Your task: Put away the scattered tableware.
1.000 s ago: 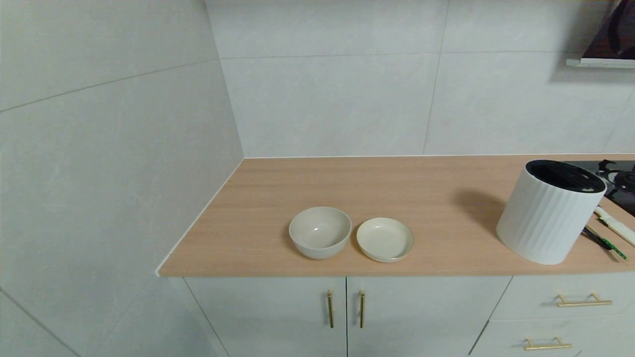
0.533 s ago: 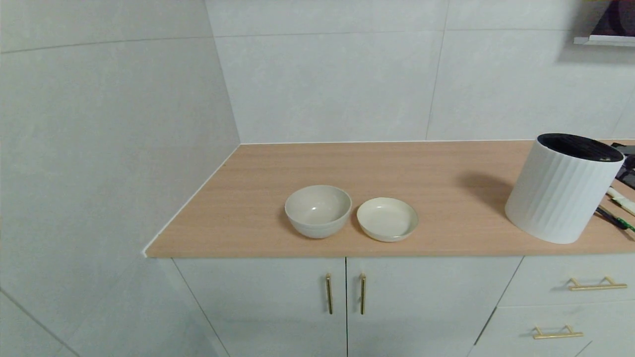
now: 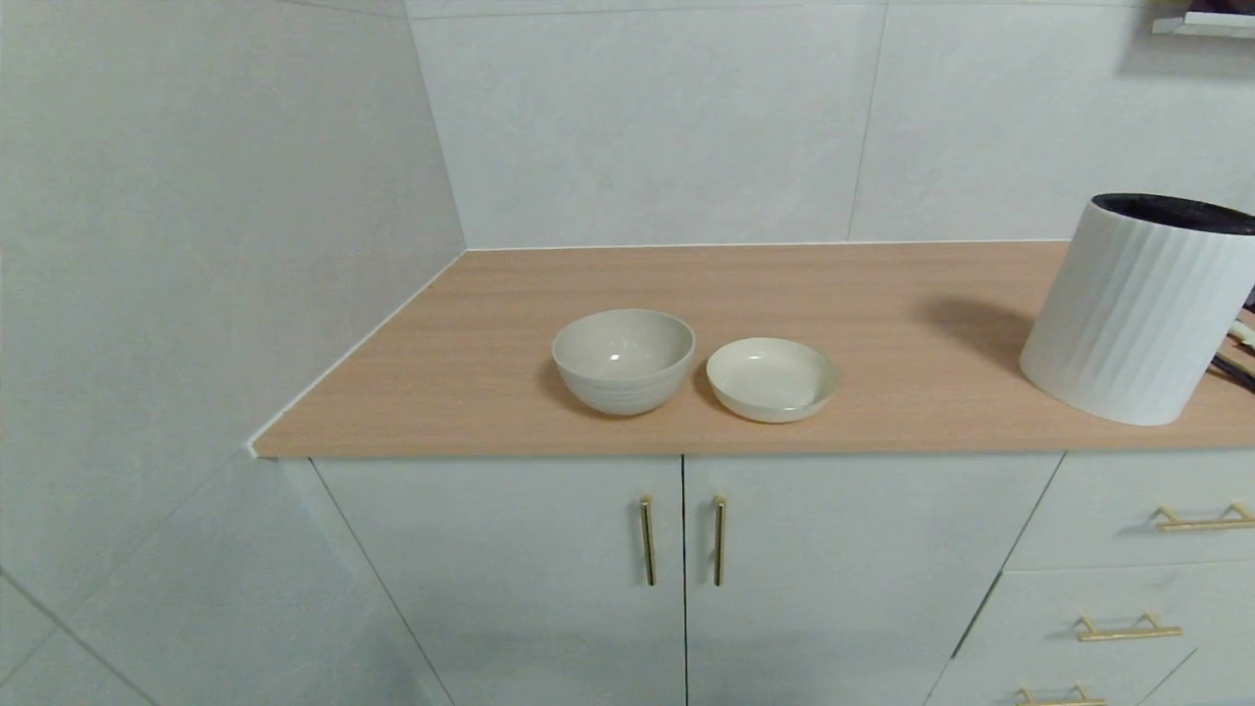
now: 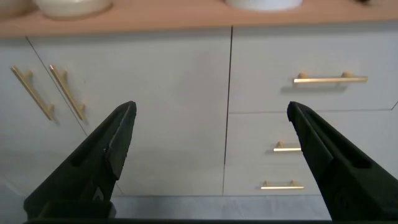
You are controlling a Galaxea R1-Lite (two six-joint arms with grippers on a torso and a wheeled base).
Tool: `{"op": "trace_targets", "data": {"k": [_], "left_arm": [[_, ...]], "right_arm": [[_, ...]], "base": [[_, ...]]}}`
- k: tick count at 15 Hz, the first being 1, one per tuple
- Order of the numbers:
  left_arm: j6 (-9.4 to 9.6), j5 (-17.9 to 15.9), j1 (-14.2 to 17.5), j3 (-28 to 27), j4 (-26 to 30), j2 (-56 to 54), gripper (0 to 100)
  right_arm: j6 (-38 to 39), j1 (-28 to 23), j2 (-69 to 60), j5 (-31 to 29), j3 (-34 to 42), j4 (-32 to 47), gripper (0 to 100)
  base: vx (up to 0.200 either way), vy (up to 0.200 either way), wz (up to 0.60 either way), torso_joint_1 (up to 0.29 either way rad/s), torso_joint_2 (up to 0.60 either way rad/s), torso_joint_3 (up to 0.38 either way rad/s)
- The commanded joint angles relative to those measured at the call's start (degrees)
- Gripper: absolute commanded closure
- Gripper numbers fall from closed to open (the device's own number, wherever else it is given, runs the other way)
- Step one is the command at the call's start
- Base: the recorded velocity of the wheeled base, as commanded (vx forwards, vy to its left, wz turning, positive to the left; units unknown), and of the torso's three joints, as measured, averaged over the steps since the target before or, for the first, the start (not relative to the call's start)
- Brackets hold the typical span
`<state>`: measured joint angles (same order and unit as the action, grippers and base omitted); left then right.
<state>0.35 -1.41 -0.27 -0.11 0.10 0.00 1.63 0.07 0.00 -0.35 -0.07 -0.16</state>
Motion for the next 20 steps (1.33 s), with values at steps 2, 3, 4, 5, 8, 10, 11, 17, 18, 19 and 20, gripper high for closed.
{"op": "trace_targets", "data": {"k": [2, 3, 4, 5, 8, 10, 11, 17, 18, 19, 20], "left_arm": [[0.00, 0.0, 0.0, -0.1, 0.0, 0.0, 0], [0.00, 0.0, 0.0, 0.0, 0.0, 0.0, 0], [0.00, 0.0, 0.0, 0.0, 0.0, 0.0, 0], [0.00, 0.0, 0.0, 0.0, 0.0, 0.0, 0], [0.00, 0.0, 0.0, 0.0, 0.0, 0.0, 0], [0.00, 0.0, 0.0, -0.1, 0.0, 0.0, 0], [0.00, 0.0, 0.0, 0.0, 0.0, 0.0, 0], [0.00, 0.0, 0.0, 0.0, 0.0, 0.0, 0], [0.09, 0.0, 0.0, 0.0, 0.0, 0.0, 0], [0.09, 0.0, 0.0, 0.0, 0.0, 0.0, 0], [0.00, 0.0, 0.0, 0.0, 0.0, 0.0, 0]], "right_arm": [[0.0, 0.0, 0.0, 0.0, 0.0, 0.0, 0], [-0.1, 0.0, 0.0, 0.0, 0.0, 0.0, 0], [-0.1, 0.0, 0.0, 0.0, 0.0, 0.0, 0], [0.0, 0.0, 0.1, 0.0, 0.0, 0.0, 0], [-0.1, 0.0, 0.0, 0.0, 0.0, 0.0, 0], [-0.1, 0.0, 0.0, 0.0, 0.0, 0.0, 0], [0.0, 0.0, 0.0, 0.0, 0.0, 0.0, 0], [0.0, 0.0, 0.0, 0.0, 0.0, 0.0, 0], [0.1, 0.0, 0.0, 0.0, 0.0, 0.0, 0], [0.1, 0.0, 0.0, 0.0, 0.0, 0.0, 0], [-0.1, 0.0, 0.1, 0.0, 0.1, -0.1, 0]], "base": [[0.000, 0.000, 0.00, -0.202, 0.49, 0.285], [0.000, 0.000, 0.00, -0.188, 0.49, 0.286], [0.000, 0.000, 0.00, -0.188, 0.48, 0.290], [0.000, 0.000, 0.00, -0.163, 0.48, 0.286], [0.000, 0.000, 0.00, -0.167, 0.47, 0.297], [0.000, 0.000, 0.00, -0.149, 0.46, 0.303], [0.000, 0.000, 0.00, -0.129, 0.45, 0.310], [0.000, 0.000, 0.00, -0.076, 0.31, 0.222], [0.000, 0.000, 0.00, -0.022, 0.06, 0.051], [0.000, 0.000, 0.00, 0.000, 0.00, 0.000], [0.000, 0.000, 0.00, 0.000, 0.00, 0.000]]}}
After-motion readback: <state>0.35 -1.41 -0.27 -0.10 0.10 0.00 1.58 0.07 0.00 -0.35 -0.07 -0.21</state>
